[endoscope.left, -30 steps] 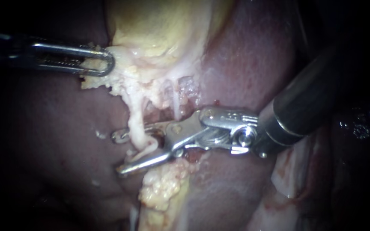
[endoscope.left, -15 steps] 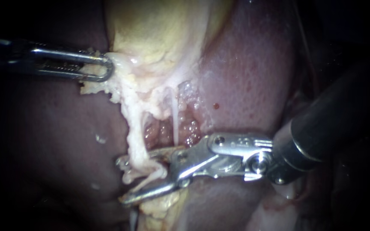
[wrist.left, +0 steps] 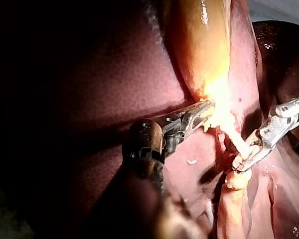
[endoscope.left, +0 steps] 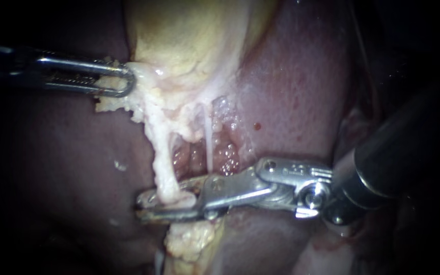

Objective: Clipping second clip left tube

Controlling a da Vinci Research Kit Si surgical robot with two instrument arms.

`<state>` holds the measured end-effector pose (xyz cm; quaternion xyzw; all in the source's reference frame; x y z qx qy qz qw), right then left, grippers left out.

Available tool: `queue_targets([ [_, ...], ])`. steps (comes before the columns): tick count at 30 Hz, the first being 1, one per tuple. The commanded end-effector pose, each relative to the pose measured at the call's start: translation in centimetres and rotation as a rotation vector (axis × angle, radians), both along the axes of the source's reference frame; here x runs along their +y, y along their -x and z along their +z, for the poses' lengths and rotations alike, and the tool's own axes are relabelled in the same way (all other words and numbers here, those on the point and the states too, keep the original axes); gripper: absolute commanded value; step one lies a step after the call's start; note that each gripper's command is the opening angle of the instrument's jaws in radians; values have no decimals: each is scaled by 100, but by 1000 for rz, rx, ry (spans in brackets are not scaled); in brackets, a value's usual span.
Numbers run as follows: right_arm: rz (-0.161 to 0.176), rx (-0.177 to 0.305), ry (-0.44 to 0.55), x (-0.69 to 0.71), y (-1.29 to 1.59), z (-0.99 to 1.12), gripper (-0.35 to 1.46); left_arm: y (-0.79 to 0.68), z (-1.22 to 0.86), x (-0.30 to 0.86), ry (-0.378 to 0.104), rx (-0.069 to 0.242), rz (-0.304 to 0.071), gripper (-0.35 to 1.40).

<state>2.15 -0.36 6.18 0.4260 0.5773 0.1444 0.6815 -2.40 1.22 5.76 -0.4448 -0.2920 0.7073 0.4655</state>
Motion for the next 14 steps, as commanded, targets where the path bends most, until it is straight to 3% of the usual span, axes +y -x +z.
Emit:
queue_targets([
  [1,-2,3,5,1,1,1,-35,0,0,0,0,0,0,-35],
  [10,-4,-6,-9,-1,1,5,-35,0,0,0,0,0,0,-35],
  [14,-3,-28,-63,0,0,11,-32,0,1,0,0,0,0,-35],
])
